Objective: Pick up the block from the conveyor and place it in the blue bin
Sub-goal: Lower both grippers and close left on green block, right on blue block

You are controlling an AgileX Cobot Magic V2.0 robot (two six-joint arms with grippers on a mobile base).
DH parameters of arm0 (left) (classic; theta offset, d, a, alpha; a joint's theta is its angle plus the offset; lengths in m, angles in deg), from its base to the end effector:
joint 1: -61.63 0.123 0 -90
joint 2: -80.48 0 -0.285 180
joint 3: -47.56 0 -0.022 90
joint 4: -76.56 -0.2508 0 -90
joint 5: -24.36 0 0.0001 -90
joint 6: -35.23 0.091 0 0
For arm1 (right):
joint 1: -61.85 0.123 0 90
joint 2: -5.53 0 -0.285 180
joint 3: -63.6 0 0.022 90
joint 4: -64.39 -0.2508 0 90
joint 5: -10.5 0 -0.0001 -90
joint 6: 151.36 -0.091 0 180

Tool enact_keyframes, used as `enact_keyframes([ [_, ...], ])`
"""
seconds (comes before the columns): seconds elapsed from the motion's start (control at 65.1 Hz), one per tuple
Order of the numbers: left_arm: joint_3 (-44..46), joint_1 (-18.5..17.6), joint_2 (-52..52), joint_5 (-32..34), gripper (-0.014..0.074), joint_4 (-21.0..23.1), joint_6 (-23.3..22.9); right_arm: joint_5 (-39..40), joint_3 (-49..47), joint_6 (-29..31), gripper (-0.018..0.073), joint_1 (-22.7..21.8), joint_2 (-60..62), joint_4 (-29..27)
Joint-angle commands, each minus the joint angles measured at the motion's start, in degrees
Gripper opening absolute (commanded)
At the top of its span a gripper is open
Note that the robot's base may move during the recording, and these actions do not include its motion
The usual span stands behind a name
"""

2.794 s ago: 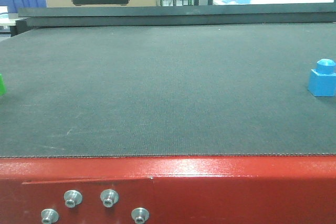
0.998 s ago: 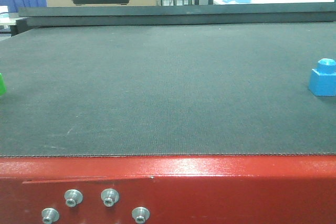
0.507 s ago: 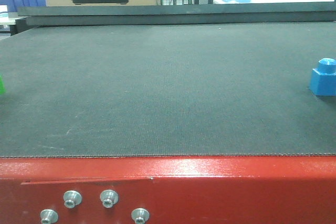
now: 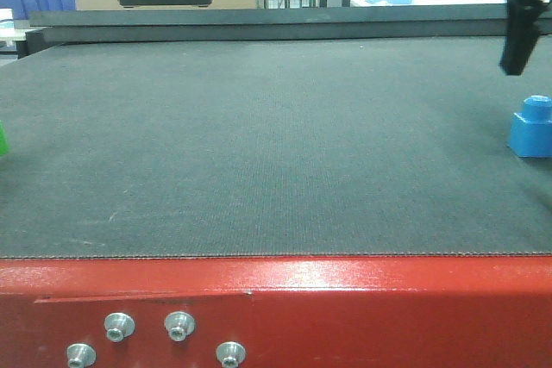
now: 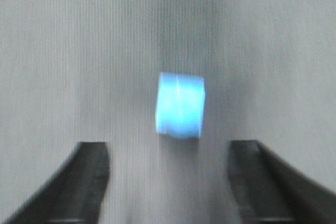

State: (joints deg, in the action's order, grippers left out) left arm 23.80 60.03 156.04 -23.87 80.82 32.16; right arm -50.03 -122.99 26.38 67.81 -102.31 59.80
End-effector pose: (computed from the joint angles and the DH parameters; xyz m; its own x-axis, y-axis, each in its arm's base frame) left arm 0.2285 -0.0114 0.3034 -0.8442 -0.0793 -0.5301 -0.0294 0.9944 -0.1018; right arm 0.3634 0.0443 0.2807 -0.9512 -0.0202 -0.3078 -0.0505 0.9946 0.0907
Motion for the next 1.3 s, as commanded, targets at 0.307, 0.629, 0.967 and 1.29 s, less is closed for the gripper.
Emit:
enact_keyframes([
  [0.307, 0.42, 0.28, -0.09, -0.50, -0.0111, 0.58, -0.03, 3.75, -1.01, -0.39, 0.0349, -0.16, -10.74, 0.60],
  [0.629, 1.77, 0.28, 1.04, -2.37, -0.0111, -1.51, -8.47, 3.37, -1.01, -0.39, -0.0167, -0.16, -10.70, 1.35],
  [0.967, 21.32, 1.48, 17.23, -15.86, -0.0111, -11.80, -5.45, 0.46, -1.62, -0.39, -0.0162, -0.16, -3.98, 1.35],
  [1.29, 33.21, 5.66, 30.12, -16.26, -0.0063, -2.88, 7.29, -0.12, -1.62, -0.27, -0.0162, -0.16, -0.98, 1.35],
])
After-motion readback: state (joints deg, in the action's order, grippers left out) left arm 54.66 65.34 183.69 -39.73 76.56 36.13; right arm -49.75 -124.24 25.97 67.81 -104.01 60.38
